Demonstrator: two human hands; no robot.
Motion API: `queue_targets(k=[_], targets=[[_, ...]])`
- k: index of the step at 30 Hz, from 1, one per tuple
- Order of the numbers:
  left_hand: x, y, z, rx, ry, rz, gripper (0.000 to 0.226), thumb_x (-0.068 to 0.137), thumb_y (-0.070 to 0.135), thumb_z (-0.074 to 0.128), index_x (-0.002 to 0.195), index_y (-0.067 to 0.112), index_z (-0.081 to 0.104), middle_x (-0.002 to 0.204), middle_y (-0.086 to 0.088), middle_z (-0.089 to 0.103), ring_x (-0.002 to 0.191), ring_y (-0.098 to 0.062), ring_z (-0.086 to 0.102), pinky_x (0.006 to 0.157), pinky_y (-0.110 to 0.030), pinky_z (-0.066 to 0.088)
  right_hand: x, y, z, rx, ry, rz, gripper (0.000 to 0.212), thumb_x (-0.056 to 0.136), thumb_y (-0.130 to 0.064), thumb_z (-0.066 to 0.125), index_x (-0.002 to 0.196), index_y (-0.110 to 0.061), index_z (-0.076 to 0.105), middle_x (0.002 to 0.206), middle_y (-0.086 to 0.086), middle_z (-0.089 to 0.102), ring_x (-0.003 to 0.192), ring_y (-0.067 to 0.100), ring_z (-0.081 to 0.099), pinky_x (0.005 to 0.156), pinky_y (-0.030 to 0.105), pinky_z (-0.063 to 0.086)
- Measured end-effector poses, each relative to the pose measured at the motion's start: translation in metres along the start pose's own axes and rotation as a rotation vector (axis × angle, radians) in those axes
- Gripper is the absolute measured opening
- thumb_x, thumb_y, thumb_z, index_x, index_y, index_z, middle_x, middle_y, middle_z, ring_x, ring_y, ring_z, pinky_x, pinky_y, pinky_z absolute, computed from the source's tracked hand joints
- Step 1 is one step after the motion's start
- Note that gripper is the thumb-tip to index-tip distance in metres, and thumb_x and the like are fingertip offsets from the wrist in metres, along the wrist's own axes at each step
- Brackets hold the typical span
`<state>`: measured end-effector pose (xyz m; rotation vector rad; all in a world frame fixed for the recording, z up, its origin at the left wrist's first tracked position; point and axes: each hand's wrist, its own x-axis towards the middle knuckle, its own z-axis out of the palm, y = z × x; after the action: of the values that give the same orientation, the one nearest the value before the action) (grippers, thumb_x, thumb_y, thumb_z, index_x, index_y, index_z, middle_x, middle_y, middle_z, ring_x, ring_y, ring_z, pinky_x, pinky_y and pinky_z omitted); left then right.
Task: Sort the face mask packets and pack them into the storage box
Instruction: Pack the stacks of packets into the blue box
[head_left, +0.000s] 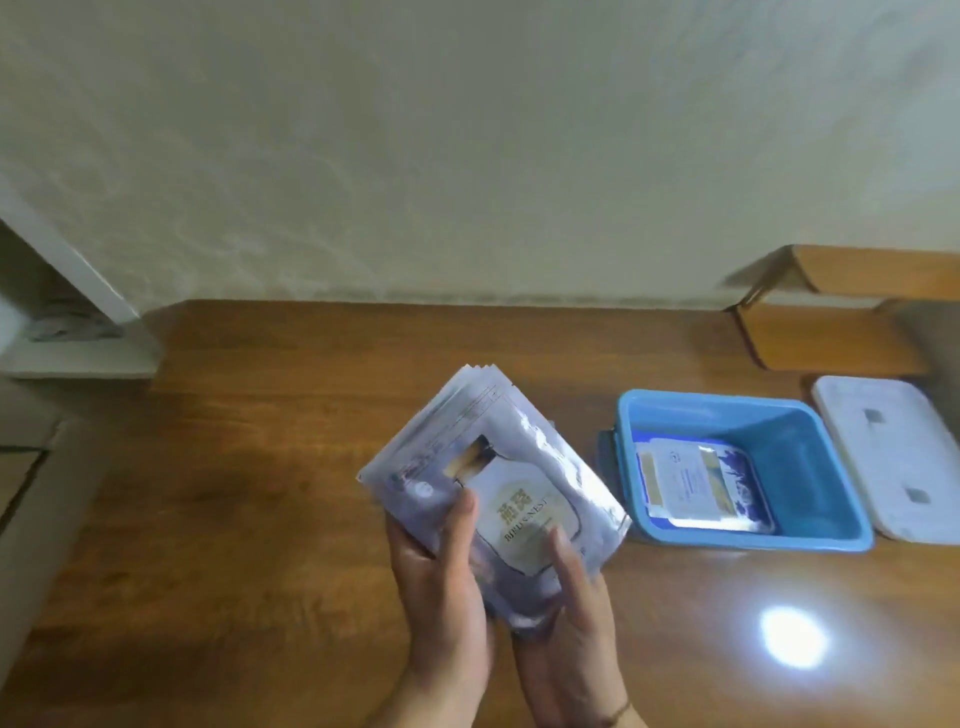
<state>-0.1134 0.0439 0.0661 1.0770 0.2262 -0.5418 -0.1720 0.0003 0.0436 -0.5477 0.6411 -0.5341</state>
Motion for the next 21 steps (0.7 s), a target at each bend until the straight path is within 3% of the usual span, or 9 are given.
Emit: queue_targets(k=[3,5,7,9,12,14,18,21], targets=[[0.001,-0.008,0.003,-0.021,-0.109,-0.011,0.062,0.066,0.019,0.081,0.124,0.025,0.058,0.117,-0.016,0.068,0.102,-0.033,0.069,0.085,-0.051,0.055,0.002,-0.026,-0.015,-0.063,0.105,-0.095,0.077,0.054,-0.036,0.091,0.121,-0.008,0.064,0.12,0.024,0.065,0.11,0.039,0.064,0.091,0.057,0.05],[0.007,-0.013,-0.001,-0.016,-0.205,-0.044,0.084,0.047,0.031,0.094,0.123,0.019,0.061,0.117,-0.018,0.067,0.105,-0.035,0.068,0.087,-0.052,0.053,0.0,-0.043,-0.035,-0.101,0.131,-0.102,0.08,0.056,-0.032,0.089,0.125,-0.005,0.059,0.12,0.027,0.064,0.11,0.041,0.063,0.093,0.059,0.049],[0.012,-0.014,-0.002,0.019,-0.308,-0.093,0.093,0.029,0.038,0.098,0.113,0.015,0.065,0.107,-0.017,0.07,0.094,-0.035,0.069,0.079,-0.046,0.055,-0.001,-0.062,-0.06,-0.2,0.174,-0.137,0.08,0.056,-0.033,0.088,0.124,-0.003,0.059,0.117,0.027,0.065,0.109,0.043,0.063,0.097,0.062,0.045],[0.014,-0.013,0.001,0.154,-0.422,-0.179,0.101,0.024,0.037,0.099,0.117,0.018,0.061,0.106,-0.014,0.072,0.091,-0.034,0.07,0.073,-0.04,0.058,-0.006,-0.083,-0.082,-0.356,0.239,-0.185,0.086,0.048,-0.04,0.091,0.12,-0.003,0.061,0.111,0.025,0.069,0.104,0.039,0.066,0.091,0.052,0.053],[0.002,-0.019,0.019,0.588,-0.568,-0.143,0.089,0.048,0.045,0.085,0.129,0.034,0.051,0.11,0.009,0.073,0.101,-0.013,0.07,0.078,-0.021,0.055,-0.015,-0.114,-0.113,-0.547,0.314,-0.204,0.074,0.044,-0.035,0.083,0.11,-0.007,0.066,0.099,0.02,0.073,0.091,0.032,0.071,0.072,0.033,0.059],[-0.009,-0.029,0.042,0.754,-0.604,-0.063,0.081,0.062,0.055,0.073,0.135,0.042,0.04,0.107,0.025,0.068,0.098,0.001,0.067,0.076,-0.01,0.049,-0.018,-0.139,-0.126,-0.636,0.315,-0.202,0.067,0.045,-0.035,0.08,0.106,-0.01,0.067,0.094,0.014,0.075,0.088,0.029,0.072,0.066,0.028,0.058],[-0.006,-0.055,0.099,0.831,-0.618,-0.042,0.064,0.085,0.057,0.063,0.134,0.058,0.023,0.113,0.022,0.066,0.102,0.007,0.063,0.077,-0.009,0.048,0.007,-0.206,-0.142,-0.712,0.225,-0.178,0.067,0.054,-0.041,0.089,0.11,-0.01,0.067,0.1,0.013,0.075,0.094,0.032,0.071,0.082,0.046,0.057],[0.008,-0.069,0.136,1.075,-0.629,0.034,0.056,0.09,0.058,0.049,0.128,0.069,0.009,0.122,0.027,0.06,0.105,0.007,0.061,0.084,-0.012,0.05,0.05,-0.247,-0.156,-0.762,0.176,-0.084,0.044,0.074,-0.018,0.08,0.115,-0.011,0.065,0.106,0.011,0.074,0.102,0.032,0.069,0.091,0.05,0.054]])
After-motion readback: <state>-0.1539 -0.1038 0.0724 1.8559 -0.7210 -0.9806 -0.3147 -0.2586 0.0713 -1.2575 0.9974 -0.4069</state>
